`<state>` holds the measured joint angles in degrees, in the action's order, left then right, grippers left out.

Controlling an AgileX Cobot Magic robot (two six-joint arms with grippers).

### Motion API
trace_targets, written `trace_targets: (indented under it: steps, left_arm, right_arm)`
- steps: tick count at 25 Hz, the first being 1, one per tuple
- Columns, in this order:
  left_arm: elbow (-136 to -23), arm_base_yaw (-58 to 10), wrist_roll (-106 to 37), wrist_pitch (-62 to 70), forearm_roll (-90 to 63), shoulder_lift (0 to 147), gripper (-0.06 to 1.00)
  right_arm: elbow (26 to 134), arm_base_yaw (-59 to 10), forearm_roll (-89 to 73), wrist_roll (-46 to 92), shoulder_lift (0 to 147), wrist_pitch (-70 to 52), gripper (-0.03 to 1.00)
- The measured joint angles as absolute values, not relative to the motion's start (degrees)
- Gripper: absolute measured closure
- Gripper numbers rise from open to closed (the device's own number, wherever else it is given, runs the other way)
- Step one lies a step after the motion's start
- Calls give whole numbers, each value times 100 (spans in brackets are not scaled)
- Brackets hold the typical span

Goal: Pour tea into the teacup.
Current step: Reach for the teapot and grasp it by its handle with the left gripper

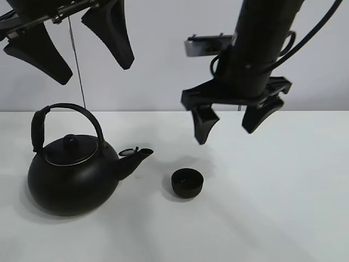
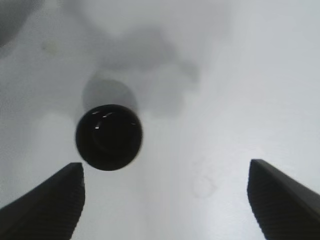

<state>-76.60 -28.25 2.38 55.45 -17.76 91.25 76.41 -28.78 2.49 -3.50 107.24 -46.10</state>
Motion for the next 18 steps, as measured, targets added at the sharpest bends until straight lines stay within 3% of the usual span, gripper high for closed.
trace_targets:
  steps: [8,18]
  left_arm:
    - [-7660,-2825,238,5538,-1776,9125,28]
    - [-7660,-2825,238,5531,-1776,9125,28]
  right_arm:
    - [7641,-1885,-636,-590,9720,-4876,36]
    - [7641,-1808,-1240,-635,9413,-4865,36]
